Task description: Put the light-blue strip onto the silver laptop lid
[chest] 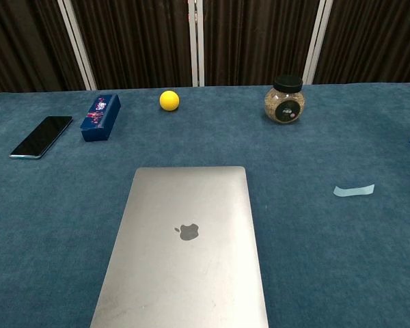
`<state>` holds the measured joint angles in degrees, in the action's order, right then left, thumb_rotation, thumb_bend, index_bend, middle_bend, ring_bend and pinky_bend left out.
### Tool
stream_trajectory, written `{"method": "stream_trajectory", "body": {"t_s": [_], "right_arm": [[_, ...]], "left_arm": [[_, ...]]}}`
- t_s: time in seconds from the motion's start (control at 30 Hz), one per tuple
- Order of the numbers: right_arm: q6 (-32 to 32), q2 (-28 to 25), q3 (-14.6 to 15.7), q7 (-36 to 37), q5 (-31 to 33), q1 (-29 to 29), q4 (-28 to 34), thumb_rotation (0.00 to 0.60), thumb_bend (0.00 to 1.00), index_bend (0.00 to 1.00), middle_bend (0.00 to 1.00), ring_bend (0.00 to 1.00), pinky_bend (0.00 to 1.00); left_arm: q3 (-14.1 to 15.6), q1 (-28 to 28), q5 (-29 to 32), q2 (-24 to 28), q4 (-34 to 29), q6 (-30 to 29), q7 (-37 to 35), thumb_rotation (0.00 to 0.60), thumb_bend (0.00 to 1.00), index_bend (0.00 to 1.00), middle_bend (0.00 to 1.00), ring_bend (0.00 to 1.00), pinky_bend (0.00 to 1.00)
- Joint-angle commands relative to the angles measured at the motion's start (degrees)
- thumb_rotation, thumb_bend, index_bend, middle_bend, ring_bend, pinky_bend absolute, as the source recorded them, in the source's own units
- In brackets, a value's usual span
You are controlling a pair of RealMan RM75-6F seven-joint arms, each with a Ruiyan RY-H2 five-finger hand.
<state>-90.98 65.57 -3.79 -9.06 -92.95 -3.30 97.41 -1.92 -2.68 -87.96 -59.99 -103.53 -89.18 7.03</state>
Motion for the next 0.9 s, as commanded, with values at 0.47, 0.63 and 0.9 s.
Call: {"method": "stream_trajectory", "body": {"t_s": [0.47,0.63,0.9], "right_arm": [[9.8,1.4,-0.4,1.0,2.9,-4.9,-2.9,0.6,0.0,0.09,0.0,0.0,0.0],[20.0,2.9,-2.0,4.6,4.5,-11.6,-5.7,0.6,0.12,0.29,0.0,0.0,0.0],[32.5,8.1,-4.6,5.7,8.3,-20.8,-12.9,0.6,0.26,0.4,0.0,0.0,0.0]], "left_arm": [[-0.5,-0.8,1.1,-1.1,1.1,1.5,1.2,0.6,0.0,0.0,0.0,0.0,0.0],[-1.2,-1.8,2.6,-2.7,2.5,3.1,2.2,0.6,0.0,0.0,0.0,0.0,0.0],[-1.9,-2.9,5.1,-4.8,4.4,5.0,4.0,0.6,0.0,0.0,0.0,0.0,0.0]]}}
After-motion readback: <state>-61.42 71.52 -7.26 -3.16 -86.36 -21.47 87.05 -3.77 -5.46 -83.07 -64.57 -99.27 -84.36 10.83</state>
